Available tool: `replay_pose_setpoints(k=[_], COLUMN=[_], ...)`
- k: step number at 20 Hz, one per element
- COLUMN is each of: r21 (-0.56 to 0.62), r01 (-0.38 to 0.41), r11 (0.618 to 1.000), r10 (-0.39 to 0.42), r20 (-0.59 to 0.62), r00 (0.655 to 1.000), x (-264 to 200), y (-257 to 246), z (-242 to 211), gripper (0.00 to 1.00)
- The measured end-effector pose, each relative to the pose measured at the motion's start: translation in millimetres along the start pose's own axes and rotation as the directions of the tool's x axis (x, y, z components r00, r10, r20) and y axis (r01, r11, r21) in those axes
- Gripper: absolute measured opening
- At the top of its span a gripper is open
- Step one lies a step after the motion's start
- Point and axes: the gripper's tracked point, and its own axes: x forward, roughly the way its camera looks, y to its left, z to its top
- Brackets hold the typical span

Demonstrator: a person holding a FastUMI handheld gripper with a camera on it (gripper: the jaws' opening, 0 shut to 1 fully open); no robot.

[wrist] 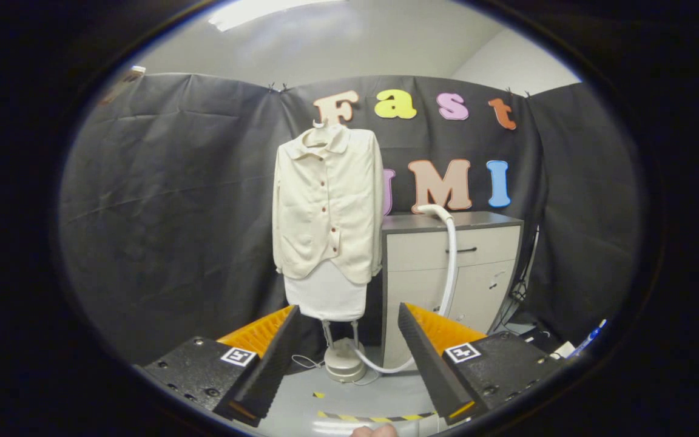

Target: Iron the clothes twice with a garment steamer, once on the left side and once on the right side.

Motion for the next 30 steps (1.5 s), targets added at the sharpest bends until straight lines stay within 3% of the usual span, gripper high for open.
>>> replay_pose_setpoints(k=[5,17,30], r21=[0.017,-0.037,-0.098], r01=[0.036,0.234,0.106], r11=[0.999,0.972,0.99], r10=[-0.036,-0.232,-0.103], r20=[0.0,0.04,0.034], r00=[0.999,0.972,0.994], x=[39.8,178.1,346.2], y=[-38.3,-120.4,-229.2], z=[8.0,50.8,82.6], gripper=[0.99,0.97,0.97])
